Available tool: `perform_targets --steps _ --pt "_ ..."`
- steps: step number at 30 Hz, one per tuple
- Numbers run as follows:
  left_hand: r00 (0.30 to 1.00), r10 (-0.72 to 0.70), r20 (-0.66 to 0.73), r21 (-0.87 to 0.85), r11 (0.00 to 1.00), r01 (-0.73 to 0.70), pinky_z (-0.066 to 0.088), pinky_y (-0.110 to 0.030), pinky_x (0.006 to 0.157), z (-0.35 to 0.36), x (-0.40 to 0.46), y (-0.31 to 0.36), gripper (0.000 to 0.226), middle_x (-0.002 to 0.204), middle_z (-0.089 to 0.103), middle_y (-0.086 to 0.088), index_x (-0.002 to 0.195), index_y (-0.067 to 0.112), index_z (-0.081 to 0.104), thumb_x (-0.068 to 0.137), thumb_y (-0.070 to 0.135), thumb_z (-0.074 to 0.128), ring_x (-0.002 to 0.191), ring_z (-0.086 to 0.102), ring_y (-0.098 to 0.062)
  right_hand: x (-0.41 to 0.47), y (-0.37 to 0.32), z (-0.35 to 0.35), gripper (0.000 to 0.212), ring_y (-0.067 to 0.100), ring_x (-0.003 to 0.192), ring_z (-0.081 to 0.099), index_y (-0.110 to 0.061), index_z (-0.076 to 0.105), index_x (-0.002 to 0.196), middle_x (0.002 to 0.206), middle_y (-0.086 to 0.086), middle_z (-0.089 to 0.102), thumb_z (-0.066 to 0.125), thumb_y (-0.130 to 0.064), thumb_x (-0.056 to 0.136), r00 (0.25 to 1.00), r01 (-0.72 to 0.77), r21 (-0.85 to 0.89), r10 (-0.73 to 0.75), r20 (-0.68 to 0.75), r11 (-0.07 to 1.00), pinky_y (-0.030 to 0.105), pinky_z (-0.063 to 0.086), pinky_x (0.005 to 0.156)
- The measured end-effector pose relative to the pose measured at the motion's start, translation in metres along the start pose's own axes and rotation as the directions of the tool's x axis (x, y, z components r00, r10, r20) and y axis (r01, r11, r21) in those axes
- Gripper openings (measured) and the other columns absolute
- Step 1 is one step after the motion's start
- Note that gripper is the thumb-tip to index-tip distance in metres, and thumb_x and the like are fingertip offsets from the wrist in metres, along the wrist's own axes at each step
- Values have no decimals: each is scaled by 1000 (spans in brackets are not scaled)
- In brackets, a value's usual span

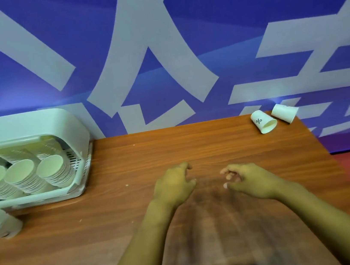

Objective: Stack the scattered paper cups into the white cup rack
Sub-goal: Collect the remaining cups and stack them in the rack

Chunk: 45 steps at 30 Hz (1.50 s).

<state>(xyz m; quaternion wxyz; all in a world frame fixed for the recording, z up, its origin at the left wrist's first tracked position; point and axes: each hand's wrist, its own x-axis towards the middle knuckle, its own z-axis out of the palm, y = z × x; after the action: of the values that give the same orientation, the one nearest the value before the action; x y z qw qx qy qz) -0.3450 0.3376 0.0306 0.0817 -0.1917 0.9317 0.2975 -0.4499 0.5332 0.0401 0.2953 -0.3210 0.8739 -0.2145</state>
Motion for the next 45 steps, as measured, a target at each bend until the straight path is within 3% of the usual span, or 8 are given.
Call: perform_targets --steps 6,9,14,21,26,31,36,45 --pt "996 -25 83 28 999 22 47 -35 93 20 16 23 44 129 59 1 130 29 48 88 37 57 113 57 -23 1 39 -15 39 9 87 57 -23 58 122 107 -3 62 68 -33 85 999 -31 55 30 17 998 16 43 78" --pt "998 -33 59 71 997 29 47 -34 93 18 34 47 47 131 58 2 132 30 45 88 36 58 116 56 -22 6 63 -32 38 11 88 57 -24 58 122 108 -2 62 67 -32 86 999 -33 74 32 20 997 20 44 82" --pt "999 -18 -48 154 988 25 45 -36 95 30 75 118 53 135 52 -1 138 28 40 87 34 57 122 50 -25 17 120 -87 40 6 84 55 -23 57 124 106 -4 61 66 -33 86 1000 -5 45 4 22 999 17 42 79" --pt "1000 8 -8 284 959 -5 40 -39 98 71 147 211 64 143 40 -2 147 30 26 89 32 54 126 41 -27 43 208 -165 41 11 90 57 -24 54 126 108 -3 57 66 -30 87 995 -79 78 84 -56 994 18 41 75" --pt "999 31 -9 426 904 -24 37 -40 102 92 208 239 66 149 31 -3 148 30 24 89 25 53 133 33 -27 76 263 -205 45 16 109 52 -22 52 129 120 -6 52 66 -29 87 976 -111 91 126 -178 990 24 39 89" --pt "994 58 92 608 788 -102 34 -43 101 119 265 254 70 152 20 -10 148 31 17 89 22 52 137 24 -32 111 315 -219 55 23 126 43 -23 46 135 145 6 38 67 -27 85 962 -154 89 169 -212 984 34 37 100" --pt "966 184 181 741 620 -257 27 -47 109 142 309 265 80 156 11 -10 151 31 8 89 11 55 143 12 -33 140 345 -220 64 29 125 44 -24 42 137 138 6 41 70 -26 80 927 -156 130 191 -322 979 42 41 99" --pt "933 219 285 713 603 -359 24 -48 111 172 350 267 78 159 3 -12 152 34 2 94 11 48 145 9 -34 171 376 -208 87 33 132 35 -22 26 147 152 4 27 75 -35 77 877 -273 121 298 -376 954 46 40 99"
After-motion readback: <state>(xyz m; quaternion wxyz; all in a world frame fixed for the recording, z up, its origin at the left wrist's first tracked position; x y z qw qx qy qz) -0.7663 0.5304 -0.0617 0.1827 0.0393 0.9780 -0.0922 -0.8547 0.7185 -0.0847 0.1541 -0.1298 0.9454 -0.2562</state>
